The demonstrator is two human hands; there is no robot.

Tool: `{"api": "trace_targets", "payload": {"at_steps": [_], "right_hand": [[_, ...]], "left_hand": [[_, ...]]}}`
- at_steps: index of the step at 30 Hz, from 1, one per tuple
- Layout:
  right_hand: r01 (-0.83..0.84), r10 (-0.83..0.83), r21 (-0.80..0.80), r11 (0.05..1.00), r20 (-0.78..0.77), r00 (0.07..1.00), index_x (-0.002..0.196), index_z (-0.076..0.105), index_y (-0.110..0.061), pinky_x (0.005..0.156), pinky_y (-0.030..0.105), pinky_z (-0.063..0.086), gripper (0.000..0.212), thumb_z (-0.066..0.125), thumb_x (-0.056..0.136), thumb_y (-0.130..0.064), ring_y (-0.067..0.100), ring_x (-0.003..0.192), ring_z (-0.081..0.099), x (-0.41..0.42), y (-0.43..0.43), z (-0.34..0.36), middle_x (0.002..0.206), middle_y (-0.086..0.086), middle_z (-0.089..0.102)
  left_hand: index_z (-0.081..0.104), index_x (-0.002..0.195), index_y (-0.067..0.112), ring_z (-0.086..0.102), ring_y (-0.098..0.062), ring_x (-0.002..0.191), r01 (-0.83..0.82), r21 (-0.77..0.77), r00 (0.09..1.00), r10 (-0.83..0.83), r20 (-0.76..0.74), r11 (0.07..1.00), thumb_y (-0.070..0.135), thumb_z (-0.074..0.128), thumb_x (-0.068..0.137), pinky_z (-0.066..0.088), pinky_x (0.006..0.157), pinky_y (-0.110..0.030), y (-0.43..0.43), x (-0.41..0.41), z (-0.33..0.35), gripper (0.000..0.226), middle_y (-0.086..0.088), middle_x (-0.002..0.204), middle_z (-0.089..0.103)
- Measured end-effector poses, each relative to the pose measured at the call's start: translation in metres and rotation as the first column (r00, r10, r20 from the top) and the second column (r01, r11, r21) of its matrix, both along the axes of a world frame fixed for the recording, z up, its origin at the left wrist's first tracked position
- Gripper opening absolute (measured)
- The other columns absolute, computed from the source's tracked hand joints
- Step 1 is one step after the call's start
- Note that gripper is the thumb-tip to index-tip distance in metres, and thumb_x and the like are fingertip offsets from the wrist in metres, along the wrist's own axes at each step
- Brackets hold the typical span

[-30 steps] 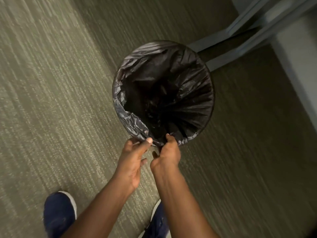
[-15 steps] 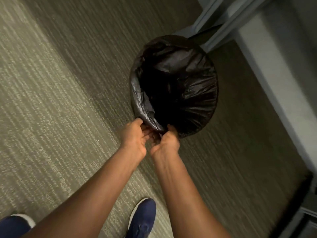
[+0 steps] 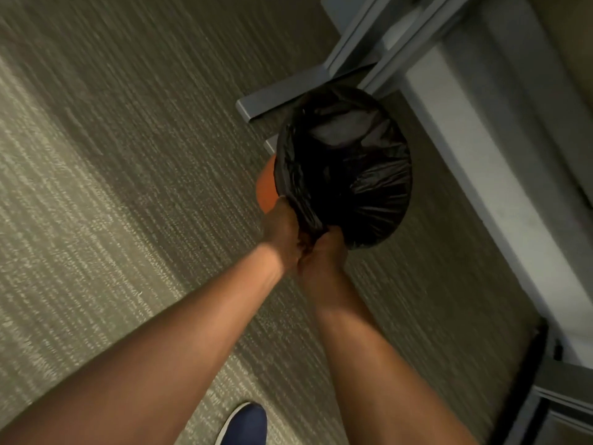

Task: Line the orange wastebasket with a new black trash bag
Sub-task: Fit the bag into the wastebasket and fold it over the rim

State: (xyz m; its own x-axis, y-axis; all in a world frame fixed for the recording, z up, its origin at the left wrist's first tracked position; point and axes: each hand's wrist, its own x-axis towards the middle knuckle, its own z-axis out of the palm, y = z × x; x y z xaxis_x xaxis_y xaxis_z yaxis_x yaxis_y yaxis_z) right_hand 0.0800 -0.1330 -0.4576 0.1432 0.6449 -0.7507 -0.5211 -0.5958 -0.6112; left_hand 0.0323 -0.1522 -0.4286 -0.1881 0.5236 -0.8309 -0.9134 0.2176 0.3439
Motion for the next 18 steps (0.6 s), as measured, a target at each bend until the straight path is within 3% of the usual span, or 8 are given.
{"api": "trace_targets", "payload": {"at_steps": [3, 5, 7, 9, 11, 13, 15, 18], "right_hand": [[-0.021, 0.023, -0.021, 1.0, 0.097, 0.995, 0.1, 0.066, -0.007, 0.034, 0.025, 0.049, 0.022, 0.047, 0.101, -0.019, 0.025, 0.043, 0.068, 0.008, 0.026, -0.001, 0.074, 0.016, 0.074], [-0.022, 0.023, -0.009, 1.0, 0.185, 0.982, 0.086, 0.061, -0.013, 0.034, 0.017, 0.043, 0.021, 0.047, 0.101, -0.018, 0.018, 0.042, 0.063, 0.015, 0.046, -0.004, 0.063, 0.005, 0.071], [-0.028, 0.023, 0.013, 1.0, 0.265, 0.964, 0.091, 0.059, -0.016, 0.049, 0.024, 0.047, 0.016, 0.047, 0.101, -0.019, 0.017, 0.06, 0.059, 0.021, 0.066, -0.01, 0.083, 0.003, 0.066], [-0.052, 0.042, 0.021, 0.998, 0.322, 0.946, 0.113, 0.06, -0.016, 0.071, 0.033, 0.049, 0.019, 0.046, 0.102, -0.022, 0.022, 0.075, 0.059, 0.027, 0.085, -0.016, 0.104, 0.007, 0.062], [-0.055, 0.044, 0.017, 0.998, 0.383, 0.923, 0.135, 0.056, -0.011, 0.084, 0.038, 0.046, 0.038, 0.046, 0.102, -0.025, 0.031, 0.094, 0.064, 0.031, 0.105, -0.021, 0.123, 0.013, 0.063], [-0.079, 0.066, 0.014, 0.997, 0.417, 0.906, 0.141, 0.053, -0.01, 0.095, 0.041, 0.047, 0.043, 0.045, 0.102, -0.027, 0.036, 0.119, 0.061, 0.035, 0.121, -0.024, 0.14, 0.015, 0.059], [-0.079, 0.058, 0.032, 0.996, 0.428, 0.902, 0.14, 0.053, -0.01, 0.103, 0.04, 0.046, 0.044, 0.044, 0.101, -0.03, 0.034, 0.127, 0.058, 0.039, 0.133, -0.025, 0.144, 0.015, 0.057], [-0.124, 0.089, 0.037, 0.992, 0.501, 0.861, 0.143, 0.047, -0.003, 0.112, 0.042, 0.042, 0.058, 0.04, 0.095, -0.035, 0.033, 0.133, 0.053, 0.049, 0.148, -0.028, 0.148, 0.017, 0.051]], "left_hand": [[0.057, 0.138, 0.008, 0.065, -0.039, 0.116, 0.065, 0.0, 0.99, -0.065, -0.125, 0.998, 0.031, 0.038, 0.105, 0.055, 0.097, -0.049, 0.021, 0.004, -0.008, 0.044, -0.019, 0.132, 0.066], [0.056, 0.136, 0.006, 0.067, -0.035, 0.107, 0.147, -0.007, 0.952, -0.144, -0.269, 0.989, 0.03, 0.036, 0.105, 0.06, 0.087, -0.037, 0.033, 0.004, -0.019, 0.044, -0.018, 0.128, 0.066], [0.057, 0.131, 0.004, 0.065, -0.028, 0.096, 0.236, -0.058, 0.885, -0.239, -0.4, 0.97, 0.028, 0.037, 0.104, 0.06, 0.074, -0.028, 0.041, 0.002, -0.033, 0.041, -0.017, 0.122, 0.062], [0.054, 0.128, 0.0, 0.061, -0.039, 0.11, 0.329, -0.149, 0.812, -0.36, -0.46, 0.932, 0.032, 0.041, 0.102, 0.055, 0.092, -0.042, 0.041, 0.002, -0.051, 0.043, -0.024, 0.127, 0.06], [0.054, 0.123, -0.005, 0.06, -0.043, 0.113, 0.432, -0.209, 0.727, -0.476, -0.495, 0.877, 0.033, 0.046, 0.102, 0.05, 0.093, -0.044, 0.034, 0.005, -0.067, 0.043, -0.03, 0.125, 0.062], [0.054, 0.121, -0.007, 0.06, -0.045, 0.115, 0.489, -0.249, 0.66, -0.541, -0.521, 0.836, 0.03, 0.049, 0.103, 0.047, 0.094, -0.047, 0.021, 0.009, -0.082, 0.041, -0.032, 0.124, 0.062], [0.055, 0.119, -0.004, 0.059, -0.041, 0.117, 0.499, -0.279, 0.63, -0.565, -0.533, 0.82, 0.027, 0.052, 0.102, 0.046, 0.097, -0.043, 0.009, 0.012, -0.095, 0.036, -0.027, 0.125, 0.063], [0.054, 0.108, 0.006, 0.06, -0.033, 0.106, 0.52, -0.292, 0.62, -0.59, -0.517, 0.803, 0.028, 0.056, 0.101, 0.043, 0.085, -0.033, -0.004, 0.013, -0.112, 0.024, -0.016, 0.108, 0.063]]}}
